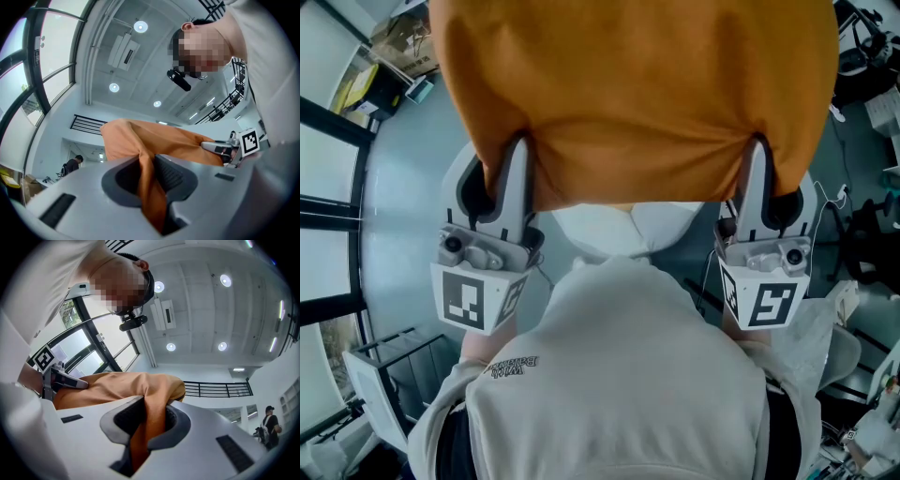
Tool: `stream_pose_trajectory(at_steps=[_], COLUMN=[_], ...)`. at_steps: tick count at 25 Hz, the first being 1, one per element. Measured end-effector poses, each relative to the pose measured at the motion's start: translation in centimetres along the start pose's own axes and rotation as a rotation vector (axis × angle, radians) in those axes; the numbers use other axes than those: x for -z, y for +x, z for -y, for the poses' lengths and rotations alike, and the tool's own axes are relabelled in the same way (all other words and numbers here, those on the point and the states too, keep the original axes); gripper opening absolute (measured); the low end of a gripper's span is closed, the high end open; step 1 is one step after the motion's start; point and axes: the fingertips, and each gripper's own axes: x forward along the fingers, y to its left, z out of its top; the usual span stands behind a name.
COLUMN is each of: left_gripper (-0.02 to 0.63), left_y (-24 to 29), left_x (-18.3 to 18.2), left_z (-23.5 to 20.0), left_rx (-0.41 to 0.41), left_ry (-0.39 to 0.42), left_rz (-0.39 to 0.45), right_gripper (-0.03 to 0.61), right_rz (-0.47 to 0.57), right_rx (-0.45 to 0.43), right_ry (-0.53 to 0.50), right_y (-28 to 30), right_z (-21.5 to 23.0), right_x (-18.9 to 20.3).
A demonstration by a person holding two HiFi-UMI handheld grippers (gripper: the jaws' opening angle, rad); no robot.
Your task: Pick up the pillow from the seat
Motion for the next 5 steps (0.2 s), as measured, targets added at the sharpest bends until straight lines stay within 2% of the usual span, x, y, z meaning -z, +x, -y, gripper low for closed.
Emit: stream_pose_trajectory(at_steps=[5], left_gripper=[0.077], left_y=[0.47], left_x=[0.1], left_z=[0.02], left_rx=[0.007], left_ry=[-0.002], left_rz=[0.006], right_gripper=[0.046], right_rz=[-0.001], right_rx=[0.01], right_ry=[-0.002], right_y=[0.06], right_z=[0.31], right_x=[0.11])
